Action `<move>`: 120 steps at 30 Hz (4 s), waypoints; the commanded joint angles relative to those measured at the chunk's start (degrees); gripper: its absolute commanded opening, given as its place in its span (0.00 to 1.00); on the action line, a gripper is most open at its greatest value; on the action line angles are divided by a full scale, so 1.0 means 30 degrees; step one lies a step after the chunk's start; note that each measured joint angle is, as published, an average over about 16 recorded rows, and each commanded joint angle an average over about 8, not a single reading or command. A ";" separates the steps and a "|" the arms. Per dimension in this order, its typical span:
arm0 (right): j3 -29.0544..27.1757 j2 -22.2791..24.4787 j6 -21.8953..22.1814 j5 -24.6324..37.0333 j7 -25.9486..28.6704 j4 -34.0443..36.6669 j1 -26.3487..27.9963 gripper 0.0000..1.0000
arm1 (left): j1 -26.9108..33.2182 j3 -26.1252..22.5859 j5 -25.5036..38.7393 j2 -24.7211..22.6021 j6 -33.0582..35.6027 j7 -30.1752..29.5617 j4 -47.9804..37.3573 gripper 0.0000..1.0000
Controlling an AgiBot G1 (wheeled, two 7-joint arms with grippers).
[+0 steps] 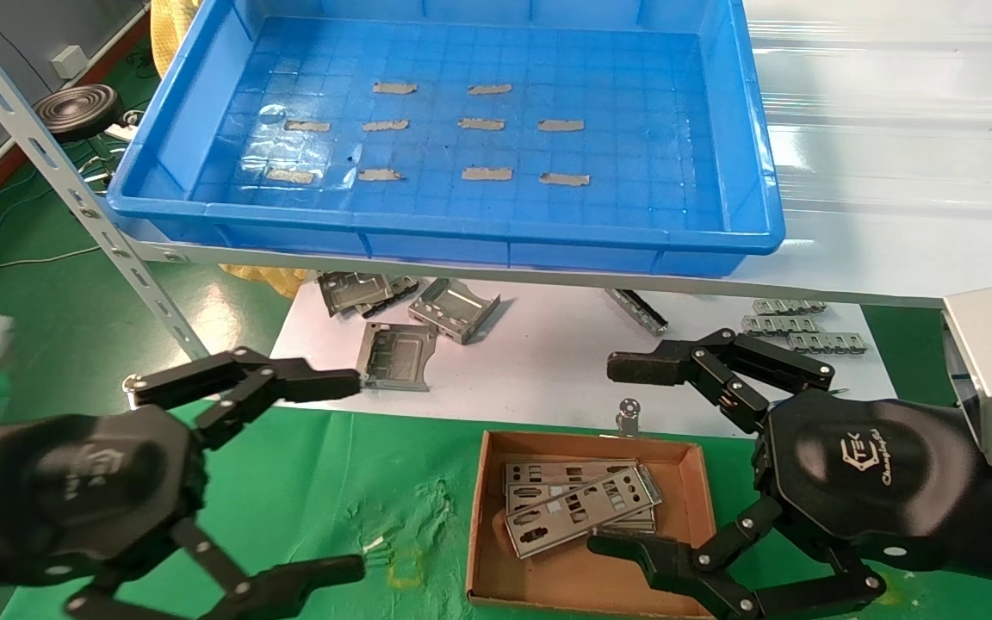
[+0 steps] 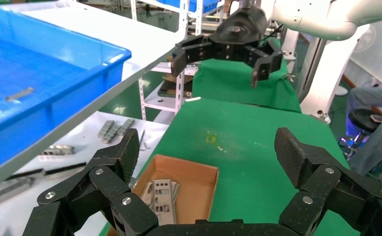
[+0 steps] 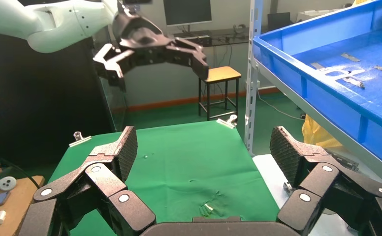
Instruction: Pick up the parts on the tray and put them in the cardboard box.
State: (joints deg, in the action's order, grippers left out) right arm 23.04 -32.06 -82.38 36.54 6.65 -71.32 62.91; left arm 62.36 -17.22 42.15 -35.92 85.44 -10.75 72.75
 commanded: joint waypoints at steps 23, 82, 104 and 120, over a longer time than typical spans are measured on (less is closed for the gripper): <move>-0.0002 0.0001 0.0003 -0.0004 -0.0001 0.0004 -0.0004 1.00 | -0.0334 0.0497 -0.0154 0.0371 0.0113 0.0001 0.0343 1.00; -0.0002 0.0001 0.0003 0.0000 -0.0001 0.0004 -0.0004 1.00 | -0.0248 0.0370 -0.0091 0.0279 0.0070 0.0000 0.0250 1.00; -0.0002 0.0002 0.0003 0.0000 -0.0001 0.0004 -0.0003 1.00 | -0.0248 0.0370 -0.0091 0.0279 0.0070 0.0000 0.0250 1.00; -0.0002 0.0002 0.0003 0.0000 -0.0001 0.0004 -0.0003 1.00 | -0.0248 0.0370 -0.0091 0.0279 0.0070 0.0000 0.0250 1.00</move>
State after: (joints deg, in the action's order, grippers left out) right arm 23.04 -32.05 -82.37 36.54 6.65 -71.30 62.90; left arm 61.61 -16.11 41.88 -35.08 85.65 -10.75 73.50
